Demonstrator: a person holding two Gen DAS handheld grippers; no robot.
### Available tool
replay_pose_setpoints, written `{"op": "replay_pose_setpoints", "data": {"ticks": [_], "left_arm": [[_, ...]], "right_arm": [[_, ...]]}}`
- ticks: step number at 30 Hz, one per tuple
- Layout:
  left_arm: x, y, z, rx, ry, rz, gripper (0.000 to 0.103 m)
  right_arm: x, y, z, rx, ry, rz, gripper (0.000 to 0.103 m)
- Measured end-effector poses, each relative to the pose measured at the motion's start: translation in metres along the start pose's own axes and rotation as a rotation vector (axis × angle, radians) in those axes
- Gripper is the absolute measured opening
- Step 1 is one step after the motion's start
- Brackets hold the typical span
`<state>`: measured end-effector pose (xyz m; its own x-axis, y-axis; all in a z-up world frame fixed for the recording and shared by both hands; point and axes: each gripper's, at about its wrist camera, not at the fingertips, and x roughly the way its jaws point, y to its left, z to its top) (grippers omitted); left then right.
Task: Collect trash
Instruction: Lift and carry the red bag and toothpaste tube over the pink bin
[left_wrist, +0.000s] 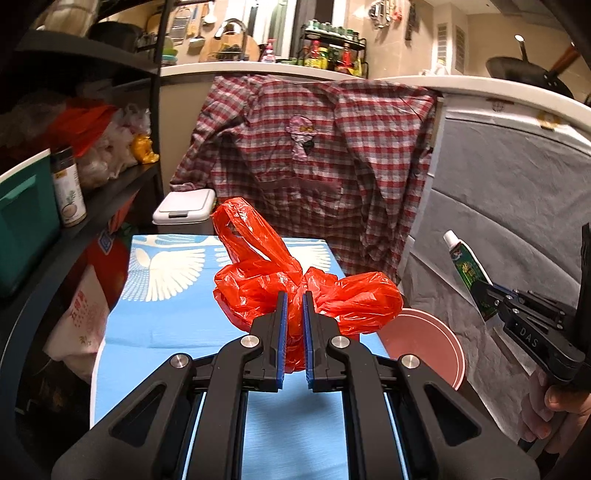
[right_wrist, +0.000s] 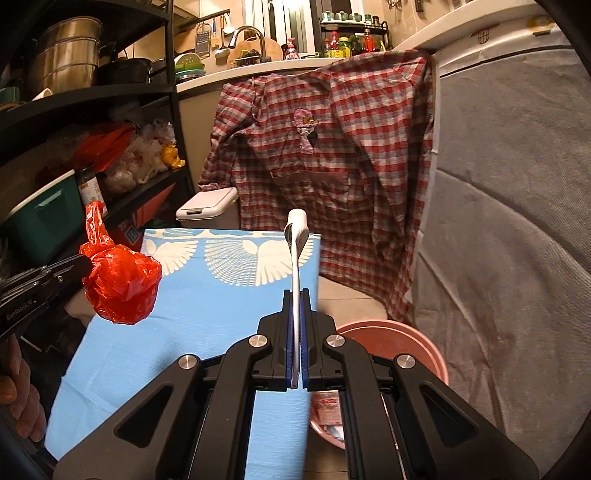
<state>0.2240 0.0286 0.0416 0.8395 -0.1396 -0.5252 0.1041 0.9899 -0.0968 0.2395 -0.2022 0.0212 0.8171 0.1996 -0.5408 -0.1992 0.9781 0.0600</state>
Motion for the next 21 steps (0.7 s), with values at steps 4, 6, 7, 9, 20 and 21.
{"op": "replay_pose_setpoints", "data": {"ticks": [4, 6, 7, 9, 20, 21], "left_arm": [[0.005, -0.014, 0.000, 0.012, 0.003, -0.017, 0.008], [0.008, -0.019, 0.000, 0.014, 0.004, -0.024, 0.008], [0.010, -0.022, 0.000, 0.017, 0.006, -0.027, 0.008], [0.014, -0.029, 0.000, 0.018, 0.010, -0.035, 0.008], [0.037, -0.060, -0.002, 0.028, 0.033, -0.074, 0.008], [0.039, -0.063, -0.002, 0.030, 0.036, -0.078, 0.008]], "right_arm": [[-0.003, -0.009, -0.001, 0.001, -0.004, -0.015, 0.004], [-0.005, -0.014, -0.001, 0.007, -0.006, -0.024, 0.004], [-0.005, -0.017, -0.001, 0.010, -0.006, -0.026, 0.004], [-0.005, -0.024, -0.001, 0.019, -0.003, -0.033, 0.004], [-0.002, -0.050, -0.006, 0.048, 0.013, -0.067, 0.004], [-0.001, -0.052, -0.007, 0.049, 0.014, -0.070, 0.004]]}}
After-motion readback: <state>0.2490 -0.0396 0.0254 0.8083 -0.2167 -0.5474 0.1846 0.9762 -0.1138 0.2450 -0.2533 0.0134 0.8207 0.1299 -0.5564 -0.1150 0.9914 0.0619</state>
